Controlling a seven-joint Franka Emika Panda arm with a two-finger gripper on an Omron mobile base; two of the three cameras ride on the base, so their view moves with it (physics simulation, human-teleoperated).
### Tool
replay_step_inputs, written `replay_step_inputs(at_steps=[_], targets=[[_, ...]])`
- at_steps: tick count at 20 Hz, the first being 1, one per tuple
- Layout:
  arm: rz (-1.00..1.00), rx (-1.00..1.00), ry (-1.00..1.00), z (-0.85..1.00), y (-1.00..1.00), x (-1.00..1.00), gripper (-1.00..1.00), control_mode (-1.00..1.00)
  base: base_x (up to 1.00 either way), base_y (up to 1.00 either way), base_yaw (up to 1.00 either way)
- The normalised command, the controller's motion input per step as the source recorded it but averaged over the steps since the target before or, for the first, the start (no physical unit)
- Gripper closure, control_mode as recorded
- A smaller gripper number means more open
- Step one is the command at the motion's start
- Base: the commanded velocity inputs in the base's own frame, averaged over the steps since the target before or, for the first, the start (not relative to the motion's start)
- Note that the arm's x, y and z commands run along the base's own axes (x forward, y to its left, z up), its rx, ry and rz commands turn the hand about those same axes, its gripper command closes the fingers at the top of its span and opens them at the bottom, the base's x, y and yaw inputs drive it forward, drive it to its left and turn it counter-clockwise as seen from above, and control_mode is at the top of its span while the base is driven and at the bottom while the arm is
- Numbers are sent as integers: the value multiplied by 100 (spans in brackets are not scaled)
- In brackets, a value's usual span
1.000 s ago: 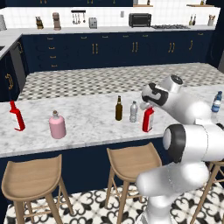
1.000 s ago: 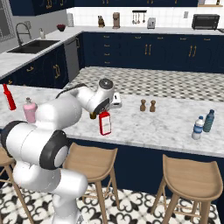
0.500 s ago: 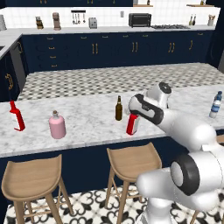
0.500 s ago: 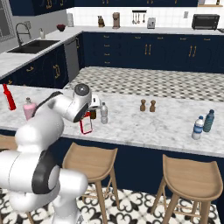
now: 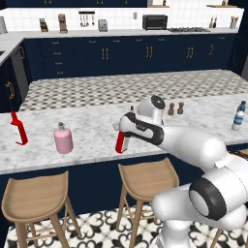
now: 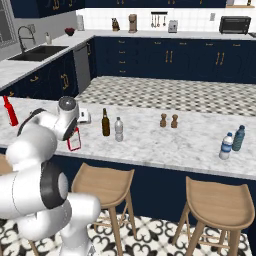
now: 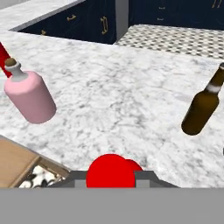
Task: Move the plastic bottles in the middle to the plastics group, and the glass bottles in the middle to the glass group.
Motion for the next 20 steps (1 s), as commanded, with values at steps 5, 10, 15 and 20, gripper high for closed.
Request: replay_step_inputs(at_steps=[5,10,15,20], targets=[[10,9,0,0,78,8,100,-100,0,0,0],[7,4,0,0,69,15,100,-100,0,0,0],[1,-4,-5,0,52,21,100,-100,0,0,0],[0,-8,-5,0,39,47,100,-100,0,0,0]])
